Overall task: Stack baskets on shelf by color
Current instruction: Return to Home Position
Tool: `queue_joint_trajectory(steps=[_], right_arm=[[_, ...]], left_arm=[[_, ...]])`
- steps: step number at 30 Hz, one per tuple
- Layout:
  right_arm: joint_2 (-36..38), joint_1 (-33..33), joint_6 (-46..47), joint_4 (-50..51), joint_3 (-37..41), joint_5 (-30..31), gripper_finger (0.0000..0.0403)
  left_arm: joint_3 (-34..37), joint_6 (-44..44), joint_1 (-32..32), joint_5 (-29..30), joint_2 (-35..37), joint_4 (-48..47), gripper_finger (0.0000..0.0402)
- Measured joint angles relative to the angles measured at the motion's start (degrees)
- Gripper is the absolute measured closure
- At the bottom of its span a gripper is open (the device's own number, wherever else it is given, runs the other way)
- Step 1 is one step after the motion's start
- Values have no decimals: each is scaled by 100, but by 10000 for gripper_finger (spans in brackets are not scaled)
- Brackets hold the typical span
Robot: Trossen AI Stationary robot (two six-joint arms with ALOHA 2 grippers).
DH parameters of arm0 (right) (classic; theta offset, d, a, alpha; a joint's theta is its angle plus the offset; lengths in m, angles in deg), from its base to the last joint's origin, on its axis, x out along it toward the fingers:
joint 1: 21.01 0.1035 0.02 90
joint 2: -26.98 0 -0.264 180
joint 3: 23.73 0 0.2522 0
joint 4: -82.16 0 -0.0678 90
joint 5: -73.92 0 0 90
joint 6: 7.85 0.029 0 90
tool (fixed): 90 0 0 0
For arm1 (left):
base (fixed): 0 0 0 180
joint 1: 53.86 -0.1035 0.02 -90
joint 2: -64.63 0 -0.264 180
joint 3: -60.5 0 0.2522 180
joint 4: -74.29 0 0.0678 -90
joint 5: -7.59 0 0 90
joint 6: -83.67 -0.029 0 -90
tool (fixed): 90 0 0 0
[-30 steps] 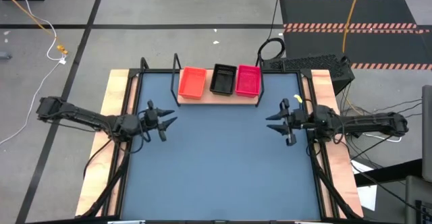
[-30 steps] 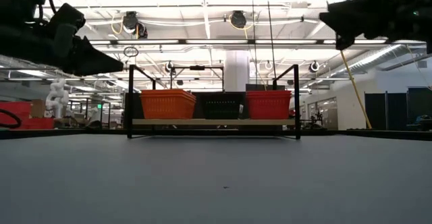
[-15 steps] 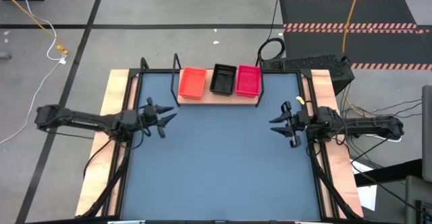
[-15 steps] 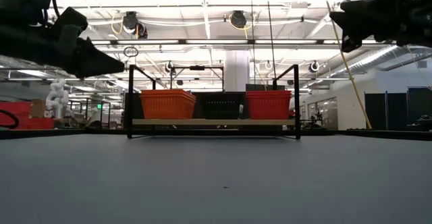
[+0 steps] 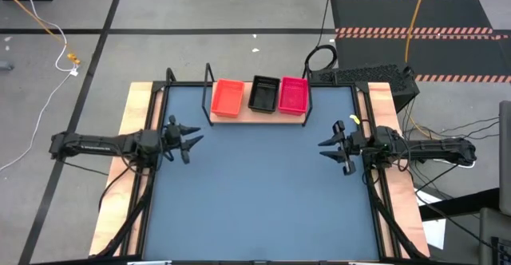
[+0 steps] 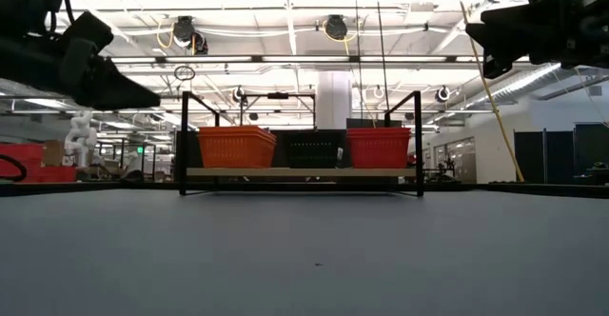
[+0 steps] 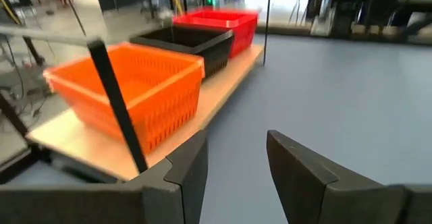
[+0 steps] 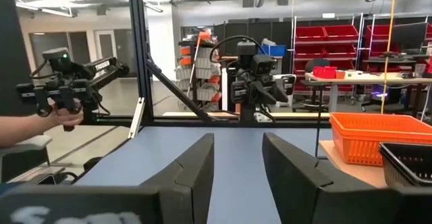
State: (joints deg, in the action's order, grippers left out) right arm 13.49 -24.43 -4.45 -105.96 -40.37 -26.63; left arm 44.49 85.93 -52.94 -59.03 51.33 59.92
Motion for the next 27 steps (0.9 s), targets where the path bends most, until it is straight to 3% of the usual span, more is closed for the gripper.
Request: queue_joint_trajectory(steps=[4,9,16,22,27], right_arm=[[0,2,-24,5,1,-12,282],[-4,2,-416,135,5,-31,282],[189,4,-584,-352,7,-1104,282],[958,0,-692,545,13,-1066,282],[1339,0,-578,542,173,-836,282]], left_arm=[[-228,324,1,-22,67,-925,250],[-264,604,110,-250,58,-1096,250],[-264,359,189,-91,145,-1090,250],[-264,241,188,25,280,-1091,250],[-264,18,174,23,244,-1083,250]])
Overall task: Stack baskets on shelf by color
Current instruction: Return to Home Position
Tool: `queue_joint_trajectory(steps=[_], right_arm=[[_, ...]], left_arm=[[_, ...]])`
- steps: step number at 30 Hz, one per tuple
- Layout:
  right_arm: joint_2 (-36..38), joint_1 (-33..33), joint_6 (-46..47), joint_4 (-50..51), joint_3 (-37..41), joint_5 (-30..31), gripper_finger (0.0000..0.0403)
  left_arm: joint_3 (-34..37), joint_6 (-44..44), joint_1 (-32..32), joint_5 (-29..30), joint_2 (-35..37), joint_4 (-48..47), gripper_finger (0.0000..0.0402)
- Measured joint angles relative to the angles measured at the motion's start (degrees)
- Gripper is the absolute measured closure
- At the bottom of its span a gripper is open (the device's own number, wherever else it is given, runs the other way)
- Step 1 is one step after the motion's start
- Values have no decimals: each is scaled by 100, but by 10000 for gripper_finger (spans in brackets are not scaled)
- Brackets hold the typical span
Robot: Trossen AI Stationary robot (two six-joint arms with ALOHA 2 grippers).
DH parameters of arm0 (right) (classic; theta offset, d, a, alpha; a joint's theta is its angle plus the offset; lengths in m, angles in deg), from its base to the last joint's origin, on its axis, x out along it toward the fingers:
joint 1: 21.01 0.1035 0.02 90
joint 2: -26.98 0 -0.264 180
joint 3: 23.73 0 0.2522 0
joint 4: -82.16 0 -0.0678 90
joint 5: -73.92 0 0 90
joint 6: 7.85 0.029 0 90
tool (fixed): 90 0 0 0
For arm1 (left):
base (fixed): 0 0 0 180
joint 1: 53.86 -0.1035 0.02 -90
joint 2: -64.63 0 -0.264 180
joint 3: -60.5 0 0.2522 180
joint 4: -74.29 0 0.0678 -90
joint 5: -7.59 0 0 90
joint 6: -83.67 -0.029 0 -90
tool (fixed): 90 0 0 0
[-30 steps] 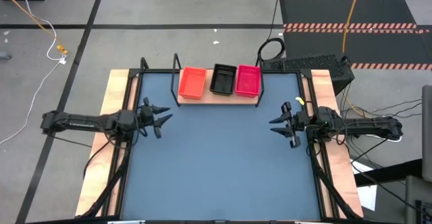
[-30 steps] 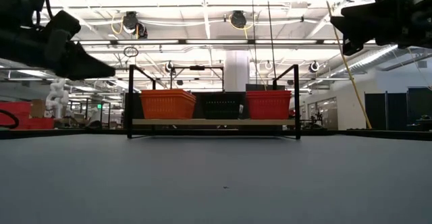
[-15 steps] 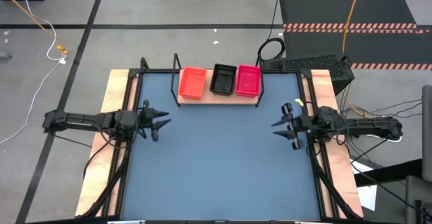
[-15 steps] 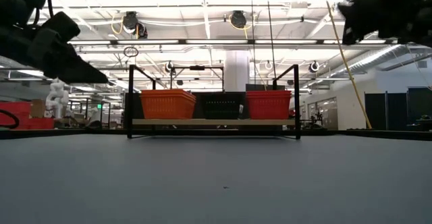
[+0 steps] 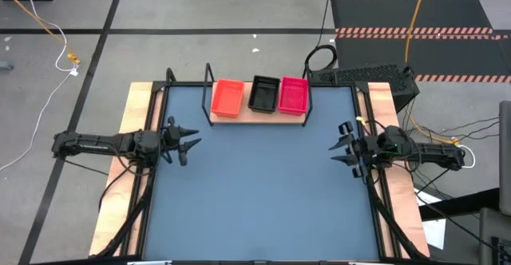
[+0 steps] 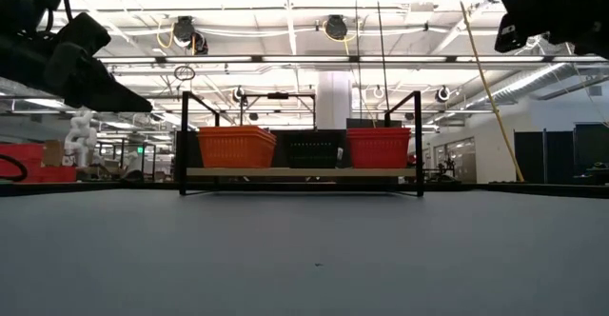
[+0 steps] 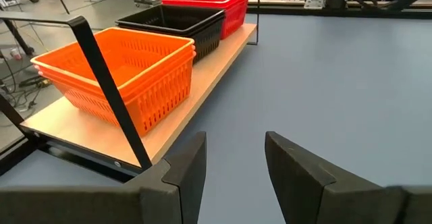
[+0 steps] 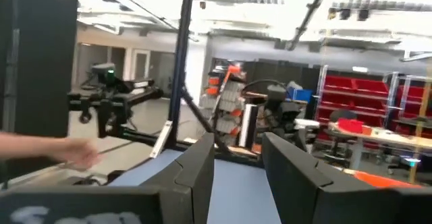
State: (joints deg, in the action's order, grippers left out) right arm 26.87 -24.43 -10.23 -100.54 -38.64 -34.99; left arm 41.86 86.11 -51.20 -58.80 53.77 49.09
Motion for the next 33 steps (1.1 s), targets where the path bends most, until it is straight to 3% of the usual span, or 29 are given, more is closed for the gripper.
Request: queue_joint_trajectory(steps=[8,33], right_arm=[[-84,2,650,228,35,76,282],[-82,2,583,197,35,76,282]], left_arm=[[0,-4,0,0,0,6,250],[0,-9,0,0,0,13,250]])
